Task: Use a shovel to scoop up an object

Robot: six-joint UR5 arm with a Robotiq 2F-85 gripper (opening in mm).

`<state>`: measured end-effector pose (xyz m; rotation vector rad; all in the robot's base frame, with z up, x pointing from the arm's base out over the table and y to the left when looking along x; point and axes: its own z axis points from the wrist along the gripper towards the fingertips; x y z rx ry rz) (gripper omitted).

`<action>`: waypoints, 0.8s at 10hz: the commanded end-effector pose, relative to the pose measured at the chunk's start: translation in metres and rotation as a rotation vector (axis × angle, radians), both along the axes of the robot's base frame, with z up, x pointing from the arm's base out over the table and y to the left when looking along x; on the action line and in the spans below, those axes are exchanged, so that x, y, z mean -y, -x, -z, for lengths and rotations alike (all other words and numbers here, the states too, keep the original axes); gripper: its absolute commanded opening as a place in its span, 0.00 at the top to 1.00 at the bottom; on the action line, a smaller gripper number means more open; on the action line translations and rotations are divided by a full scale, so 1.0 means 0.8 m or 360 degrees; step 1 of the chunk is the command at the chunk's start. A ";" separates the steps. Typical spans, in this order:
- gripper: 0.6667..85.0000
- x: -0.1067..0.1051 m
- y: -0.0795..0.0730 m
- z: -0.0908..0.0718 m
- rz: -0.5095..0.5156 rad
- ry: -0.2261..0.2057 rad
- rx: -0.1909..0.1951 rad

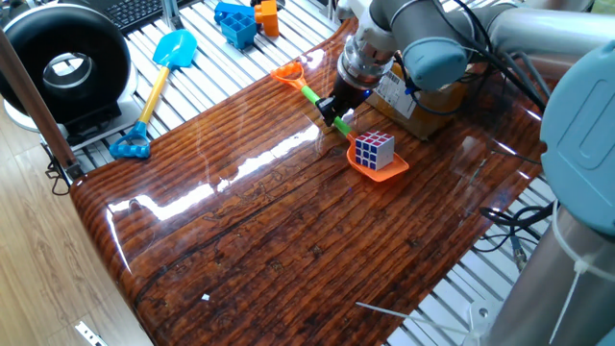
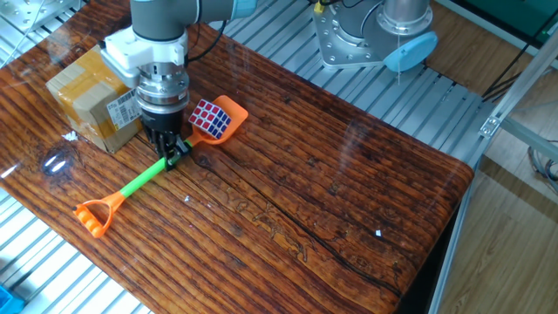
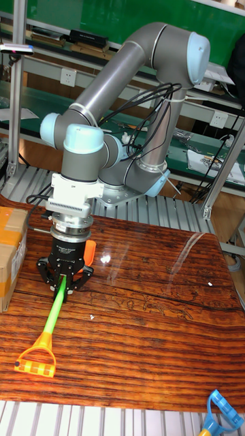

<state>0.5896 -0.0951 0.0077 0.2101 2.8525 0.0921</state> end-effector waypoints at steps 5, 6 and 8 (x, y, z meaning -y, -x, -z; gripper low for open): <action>0.86 0.001 0.005 0.001 -0.0067 0.0004 -0.0025; 0.81 -0.002 0.004 0.001 -0.0090 -0.0004 -0.0024; 0.75 -0.001 0.003 0.001 -0.0107 -0.0002 -0.0023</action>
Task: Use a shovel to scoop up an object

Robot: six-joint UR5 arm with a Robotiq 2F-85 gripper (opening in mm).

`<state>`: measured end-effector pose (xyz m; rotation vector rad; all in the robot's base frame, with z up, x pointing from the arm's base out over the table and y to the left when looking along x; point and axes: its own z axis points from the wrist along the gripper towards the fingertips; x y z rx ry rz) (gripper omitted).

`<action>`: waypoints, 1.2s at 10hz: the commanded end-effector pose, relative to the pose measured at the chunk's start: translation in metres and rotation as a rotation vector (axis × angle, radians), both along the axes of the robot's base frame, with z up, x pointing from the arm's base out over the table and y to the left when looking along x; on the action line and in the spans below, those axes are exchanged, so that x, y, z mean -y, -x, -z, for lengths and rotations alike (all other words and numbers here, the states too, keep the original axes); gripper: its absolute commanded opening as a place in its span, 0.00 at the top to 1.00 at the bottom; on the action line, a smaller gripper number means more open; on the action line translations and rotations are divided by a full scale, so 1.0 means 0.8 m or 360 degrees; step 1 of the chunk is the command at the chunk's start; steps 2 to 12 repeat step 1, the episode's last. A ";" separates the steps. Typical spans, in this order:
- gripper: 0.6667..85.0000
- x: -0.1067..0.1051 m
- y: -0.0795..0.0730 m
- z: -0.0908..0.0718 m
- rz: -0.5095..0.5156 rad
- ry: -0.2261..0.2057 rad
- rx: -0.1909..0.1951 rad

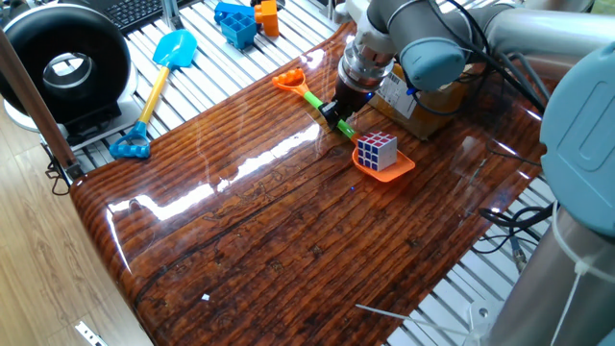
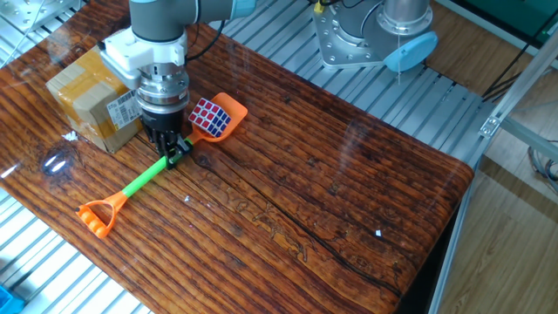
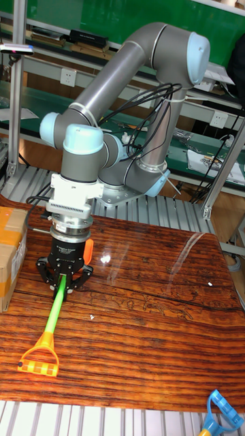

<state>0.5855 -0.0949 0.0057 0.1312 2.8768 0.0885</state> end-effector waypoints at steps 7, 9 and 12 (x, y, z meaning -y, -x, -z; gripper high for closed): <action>0.69 0.000 -0.002 -0.001 -0.0043 -0.0011 0.0002; 0.69 0.000 -0.002 -0.001 -0.0043 -0.0011 0.0002; 0.69 0.000 -0.002 -0.001 -0.0043 -0.0011 0.0002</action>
